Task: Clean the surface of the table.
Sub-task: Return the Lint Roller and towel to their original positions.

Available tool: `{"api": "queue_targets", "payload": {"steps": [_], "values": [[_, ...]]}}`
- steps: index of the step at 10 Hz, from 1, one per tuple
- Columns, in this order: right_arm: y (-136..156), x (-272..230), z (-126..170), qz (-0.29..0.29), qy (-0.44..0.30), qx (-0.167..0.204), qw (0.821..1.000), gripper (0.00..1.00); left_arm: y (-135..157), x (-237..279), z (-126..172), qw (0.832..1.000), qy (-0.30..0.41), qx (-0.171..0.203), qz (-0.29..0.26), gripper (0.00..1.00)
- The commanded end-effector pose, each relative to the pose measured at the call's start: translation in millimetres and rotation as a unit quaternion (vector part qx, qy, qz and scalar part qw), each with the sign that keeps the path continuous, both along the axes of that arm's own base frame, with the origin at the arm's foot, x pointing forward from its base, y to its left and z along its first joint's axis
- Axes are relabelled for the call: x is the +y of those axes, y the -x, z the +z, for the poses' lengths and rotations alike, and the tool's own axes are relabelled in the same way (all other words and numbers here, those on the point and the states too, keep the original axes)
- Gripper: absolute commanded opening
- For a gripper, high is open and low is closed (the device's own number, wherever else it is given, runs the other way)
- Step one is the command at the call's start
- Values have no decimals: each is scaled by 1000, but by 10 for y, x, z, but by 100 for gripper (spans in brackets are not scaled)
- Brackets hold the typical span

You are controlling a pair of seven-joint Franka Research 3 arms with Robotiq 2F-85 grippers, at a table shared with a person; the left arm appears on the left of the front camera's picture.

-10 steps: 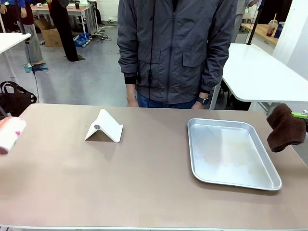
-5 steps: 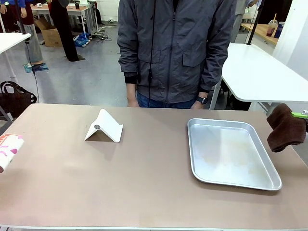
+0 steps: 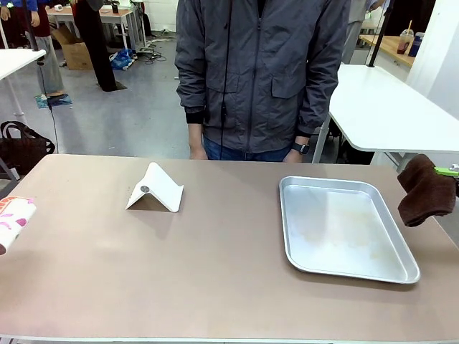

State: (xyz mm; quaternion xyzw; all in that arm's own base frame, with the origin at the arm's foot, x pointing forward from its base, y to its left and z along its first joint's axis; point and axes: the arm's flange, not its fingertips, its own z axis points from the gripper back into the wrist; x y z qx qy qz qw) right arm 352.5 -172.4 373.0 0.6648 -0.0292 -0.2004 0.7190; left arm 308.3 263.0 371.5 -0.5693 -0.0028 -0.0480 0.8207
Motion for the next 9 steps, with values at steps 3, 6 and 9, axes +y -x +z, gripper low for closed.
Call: {"api": "queue_targets", "payload": {"steps": [3,6,9], "values": [[-5,1,34,1,1,-3,1000,11,-3,25,34,1000,11,-1,3,22],[-5,1,34,1,1,-3,1000,11,-3,25,34,1000,11,-1,3,22],[0,0,0,0,0,0,1000,11,-3,25,34,1000,11,-1,3,22]]}}
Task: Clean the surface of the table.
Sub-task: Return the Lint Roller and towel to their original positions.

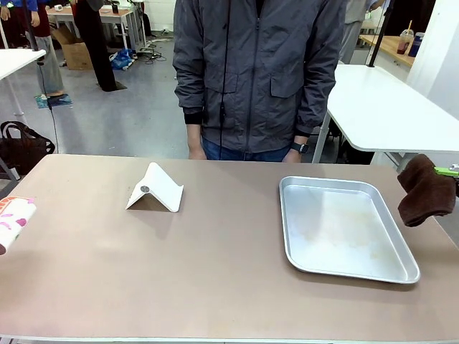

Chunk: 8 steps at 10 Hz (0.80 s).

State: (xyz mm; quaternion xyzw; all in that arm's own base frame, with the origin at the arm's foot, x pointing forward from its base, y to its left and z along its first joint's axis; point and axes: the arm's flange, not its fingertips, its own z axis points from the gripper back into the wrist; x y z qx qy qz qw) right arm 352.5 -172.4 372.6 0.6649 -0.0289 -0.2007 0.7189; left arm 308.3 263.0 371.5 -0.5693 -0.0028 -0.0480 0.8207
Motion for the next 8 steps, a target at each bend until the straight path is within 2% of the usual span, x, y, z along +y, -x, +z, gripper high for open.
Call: {"api": "queue_targets", "payload": {"steps": [1,2,4,5,8], "values": [[-96,101,42,29,-15,-12,999,11,0,0,0,1000,0,0,0,22],[-233,303,116,42,6,-6,999,11,-113,-111,158,1000,9,-16,-25,22],[-432,782,294,65,51,-17,996,11,-302,-401,570,999,-16,-20,-22,22],[-554,1077,388,65,61,-21,996,11,-484,-568,782,1000,-25,-7,0,22],[-941,1950,517,86,95,-17,992,11,-1015,-1185,1225,998,-62,-23,-12,22]]}}
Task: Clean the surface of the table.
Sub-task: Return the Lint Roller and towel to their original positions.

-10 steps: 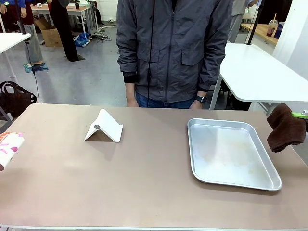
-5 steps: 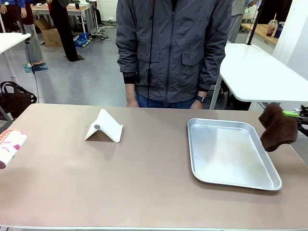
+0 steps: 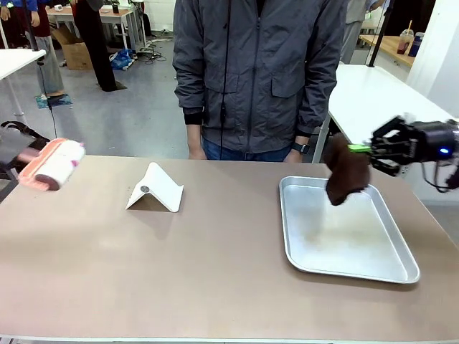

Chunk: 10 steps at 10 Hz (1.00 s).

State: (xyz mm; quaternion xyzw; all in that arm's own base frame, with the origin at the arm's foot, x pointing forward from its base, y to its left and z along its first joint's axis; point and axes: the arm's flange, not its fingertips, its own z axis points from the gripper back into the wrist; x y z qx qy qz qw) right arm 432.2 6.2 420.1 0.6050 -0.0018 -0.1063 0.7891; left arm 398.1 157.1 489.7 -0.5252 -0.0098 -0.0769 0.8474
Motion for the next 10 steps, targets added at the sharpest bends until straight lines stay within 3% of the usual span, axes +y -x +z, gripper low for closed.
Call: {"api": "queue_targets", "payload": {"steps": [1,3,6,8,9,10], "values": [[-285,515,25,-7,16,11,1000,11,-321,-369,166,1000,-21,-3,13,22],[-461,1097,-78,18,20,21,999,11,-663,-804,291,998,-54,-17,42,22],[-630,1804,-473,40,43,89,994,11,-981,-1384,181,994,-109,-9,5,22],[-597,2011,-681,57,41,108,992,11,-1201,-1641,153,989,-148,-14,-10,22],[-555,2064,-769,69,42,117,990,11,-1340,-1801,125,985,-174,-9,-5,22],[-513,2063,-821,77,41,115,990,11,-1488,-1977,63,980,-197,31,3,22]]}}
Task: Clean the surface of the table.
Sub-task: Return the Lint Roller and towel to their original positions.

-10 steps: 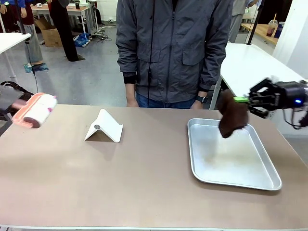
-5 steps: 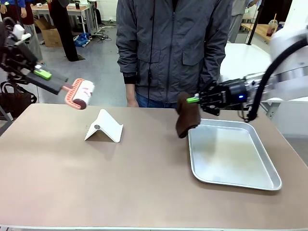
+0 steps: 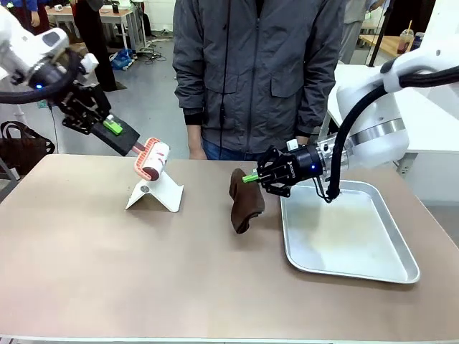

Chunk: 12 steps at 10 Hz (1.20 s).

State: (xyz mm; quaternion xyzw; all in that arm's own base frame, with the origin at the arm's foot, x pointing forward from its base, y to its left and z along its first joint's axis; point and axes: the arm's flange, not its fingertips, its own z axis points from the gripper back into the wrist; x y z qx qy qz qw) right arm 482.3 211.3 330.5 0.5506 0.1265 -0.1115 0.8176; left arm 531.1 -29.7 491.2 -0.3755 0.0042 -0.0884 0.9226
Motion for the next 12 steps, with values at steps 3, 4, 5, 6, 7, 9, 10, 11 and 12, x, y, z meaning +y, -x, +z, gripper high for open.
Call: {"api": "queue_targets", "payload": {"steps": [3,4,5,6,7,9,10,11,12], "values": [[6,-2,-5,4,-2,2,1000,11,-302,-443,-54,995,-62,57,57,22],[6,-2,-5,4,-2,2,1000,11,-326,-512,-93,994,-69,60,59,22],[6,-2,-5,4,-2,2,1000,11,-347,-621,-176,992,-91,59,56,22],[6,-2,-5,4,-2,2,1000,11,-374,-687,-237,992,-96,61,55,22],[6,-2,-5,4,-2,2,1000,11,-393,-751,-301,991,-107,54,56,22],[6,-2,-5,4,-2,2,1000,11,-352,-693,-303,994,-86,56,48,22],[6,-2,-5,4,-2,2,1000,11,-352,-693,-303,994,-86,56,48,22],[6,-2,-5,4,-2,2,1000,11,-352,-693,-303,994,-86,56,48,22],[6,-34,-8,8,-7,5,1000,11,-352,-693,-303,994,-86,56,48,22]]}}
